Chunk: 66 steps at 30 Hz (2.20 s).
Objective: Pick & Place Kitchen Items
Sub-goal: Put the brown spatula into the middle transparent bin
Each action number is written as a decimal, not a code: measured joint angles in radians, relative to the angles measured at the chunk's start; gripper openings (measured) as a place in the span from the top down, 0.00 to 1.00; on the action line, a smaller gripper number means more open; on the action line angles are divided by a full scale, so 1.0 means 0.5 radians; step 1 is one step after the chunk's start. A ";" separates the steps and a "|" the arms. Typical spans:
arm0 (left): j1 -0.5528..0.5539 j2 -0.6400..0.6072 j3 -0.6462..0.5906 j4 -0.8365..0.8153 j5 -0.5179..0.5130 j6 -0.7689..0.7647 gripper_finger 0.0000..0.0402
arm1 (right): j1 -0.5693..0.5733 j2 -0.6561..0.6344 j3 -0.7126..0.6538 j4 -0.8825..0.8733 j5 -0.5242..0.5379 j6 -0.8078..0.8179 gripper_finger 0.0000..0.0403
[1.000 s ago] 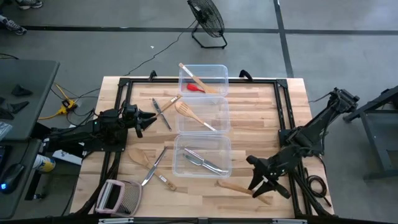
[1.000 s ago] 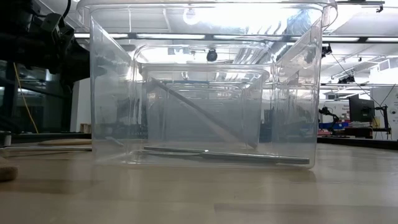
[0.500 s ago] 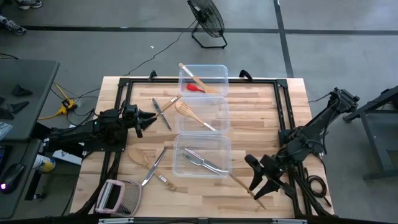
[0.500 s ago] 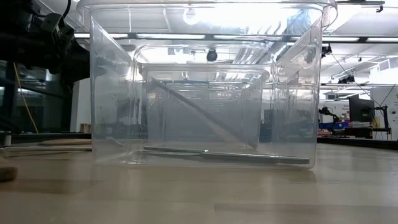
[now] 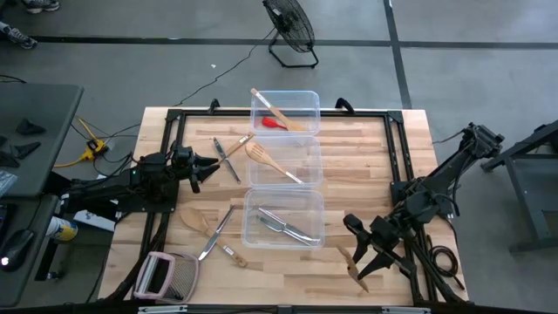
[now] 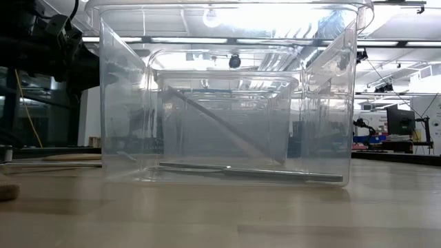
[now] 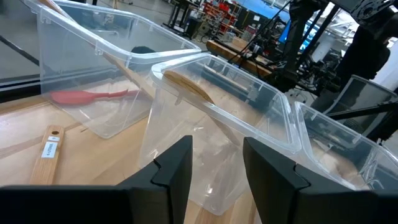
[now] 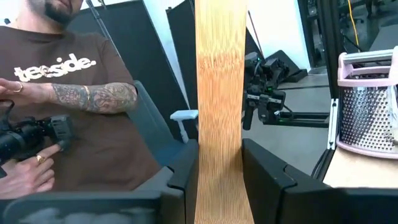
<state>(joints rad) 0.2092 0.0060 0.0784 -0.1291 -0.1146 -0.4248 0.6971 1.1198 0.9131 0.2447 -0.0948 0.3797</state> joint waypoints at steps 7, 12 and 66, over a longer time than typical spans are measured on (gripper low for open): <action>0.000 0.000 0.000 0.000 -0.001 0.000 0.64 | 0.000 0.000 0.000 0.000 0.000 -0.024 0.78; -0.001 0.001 0.000 0.000 0.000 0.000 0.64 | -0.014 0.000 0.000 0.000 0.025 -0.037 0.78; -0.001 0.001 0.000 0.000 0.000 0.000 0.64 | -1.514 -0.001 0.001 -0.260 0.297 -0.461 0.77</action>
<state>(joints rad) 0.2089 0.0063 0.0782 -0.1291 -0.1148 -0.4248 -0.0599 1.1194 0.9134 0.1148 0.0537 0.1494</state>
